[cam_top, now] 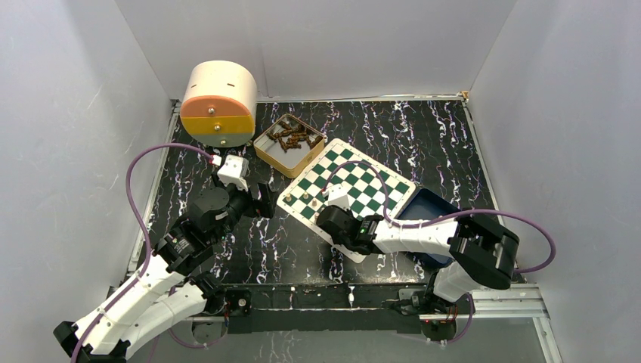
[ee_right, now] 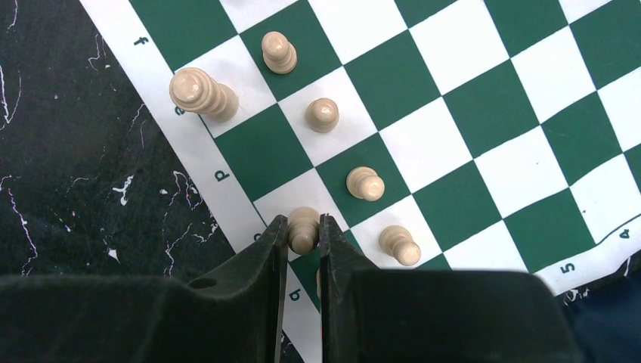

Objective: Set up the chess pieces on the board
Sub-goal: Place the chess piece on the chessboard.

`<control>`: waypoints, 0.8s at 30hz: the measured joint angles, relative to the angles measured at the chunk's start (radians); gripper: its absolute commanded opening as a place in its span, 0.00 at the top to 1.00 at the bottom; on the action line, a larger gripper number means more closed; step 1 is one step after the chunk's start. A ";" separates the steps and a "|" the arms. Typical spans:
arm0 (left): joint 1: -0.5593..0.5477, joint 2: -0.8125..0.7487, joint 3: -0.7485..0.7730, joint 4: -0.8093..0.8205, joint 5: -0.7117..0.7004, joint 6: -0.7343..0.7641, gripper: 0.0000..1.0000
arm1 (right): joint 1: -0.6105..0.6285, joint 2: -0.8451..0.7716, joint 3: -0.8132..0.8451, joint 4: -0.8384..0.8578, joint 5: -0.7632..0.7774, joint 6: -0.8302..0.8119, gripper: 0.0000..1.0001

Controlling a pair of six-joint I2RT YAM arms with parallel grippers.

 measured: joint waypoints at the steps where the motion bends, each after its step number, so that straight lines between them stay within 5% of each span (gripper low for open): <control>1: 0.000 0.000 0.000 0.000 0.000 0.000 0.07 | 0.000 0.001 0.000 0.000 0.000 0.000 0.76; 24: 0.000 -0.005 -0.002 0.000 0.000 0.006 0.06 | 0.006 0.000 0.058 -0.075 -0.008 0.022 0.53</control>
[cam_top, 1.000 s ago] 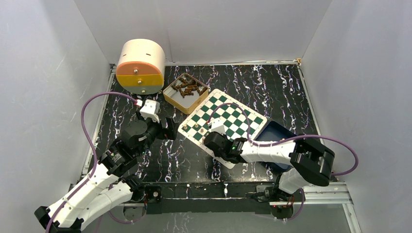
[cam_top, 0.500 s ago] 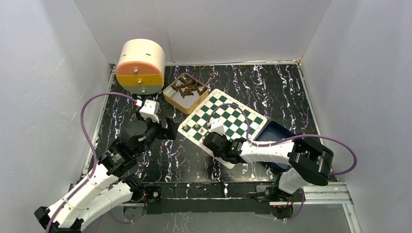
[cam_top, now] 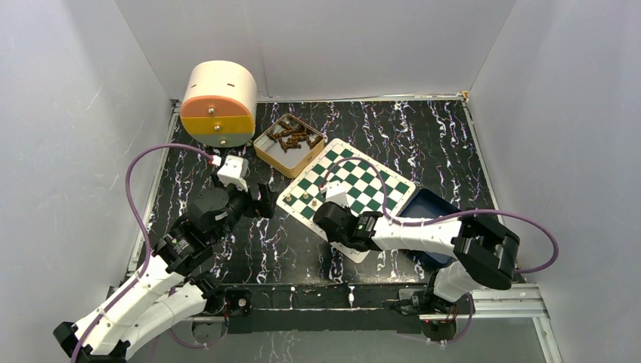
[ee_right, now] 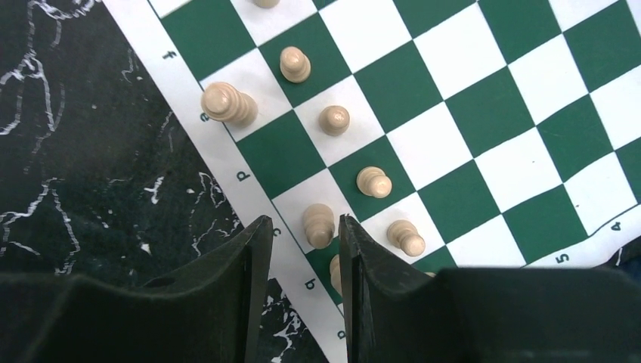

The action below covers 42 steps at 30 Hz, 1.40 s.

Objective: Set up the chess pieces on the board
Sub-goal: Place the chess piece on the chessboard, then pick up the chess piece from the storage box.

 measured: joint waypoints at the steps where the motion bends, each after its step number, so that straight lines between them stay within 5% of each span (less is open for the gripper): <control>1: 0.000 0.000 0.000 0.000 0.000 0.002 0.06 | 0.000 -0.004 0.012 -0.014 0.000 0.006 0.52; 15: 0.000 0.065 -0.079 0.064 0.068 0.003 0.09 | -0.036 -0.244 0.177 -0.301 0.028 0.079 0.58; 29: 0.000 0.129 -0.142 0.087 0.165 0.114 0.13 | -0.529 -0.421 0.183 -0.602 -0.017 0.192 0.62; 42: 0.000 0.109 -0.146 0.082 0.192 0.150 0.14 | -0.996 -0.436 -0.067 -0.546 -0.159 0.147 0.58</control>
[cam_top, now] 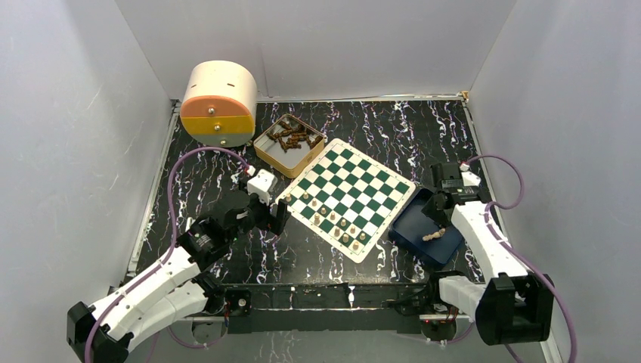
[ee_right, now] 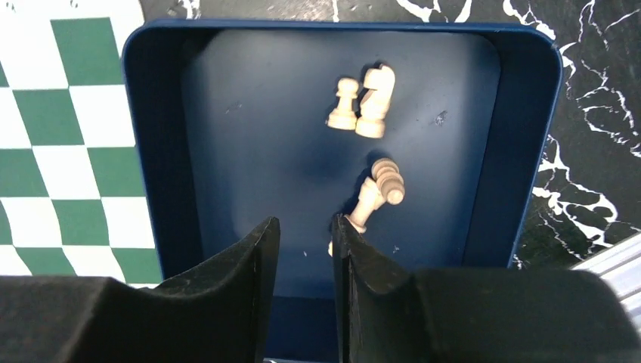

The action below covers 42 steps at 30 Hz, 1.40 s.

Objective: Set up the chess pieces on the board
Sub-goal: Pick up the chess piece from the storage box.

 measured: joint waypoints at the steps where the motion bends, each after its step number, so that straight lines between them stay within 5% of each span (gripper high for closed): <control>1: 0.000 -0.003 0.000 0.000 0.001 0.002 0.14 | -0.035 0.011 -0.001 0.008 -0.023 0.003 0.57; 21: 0.000 -0.028 0.000 0.000 0.023 0.018 0.14 | -0.192 0.101 -0.092 0.013 -0.120 0.192 0.49; 42: 0.000 -0.026 0.000 0.000 0.026 0.024 0.14 | -0.192 0.123 -0.158 0.082 -0.143 0.198 0.78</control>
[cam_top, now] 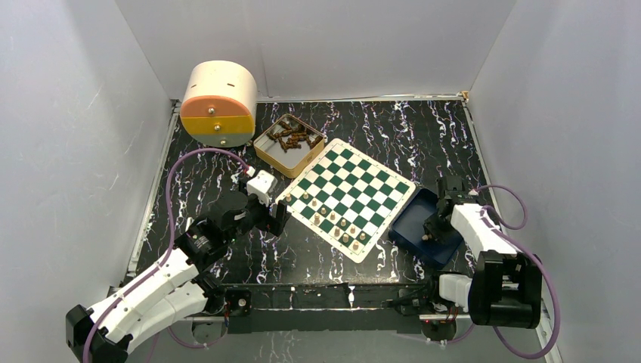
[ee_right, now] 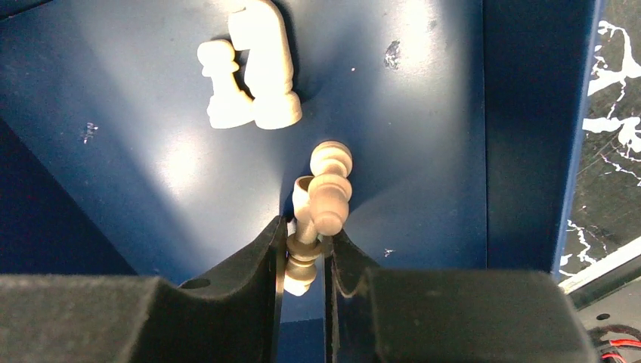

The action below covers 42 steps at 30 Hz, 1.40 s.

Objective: Set up the chess pieces on the board
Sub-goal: Pick up the chess piece from the storage box, then place the chess piece on the chessboard.

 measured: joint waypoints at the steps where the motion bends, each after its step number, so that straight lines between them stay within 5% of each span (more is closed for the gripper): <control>1: 0.000 0.000 0.000 0.000 0.000 0.000 0.14 | 0.000 -0.004 0.000 0.000 0.000 -0.001 0.79; 21: 0.000 0.001 0.001 0.019 0.011 -0.073 0.23 | -0.002 -0.164 0.195 -0.066 -0.098 -0.061 0.82; 33: 0.000 0.205 0.148 0.264 0.134 -0.444 0.38 | -0.003 -0.283 0.225 -0.013 -0.456 0.219 0.85; 42: -0.062 0.454 0.158 0.533 0.188 -0.695 0.41 | 0.082 -0.338 0.143 0.119 -0.538 0.431 0.85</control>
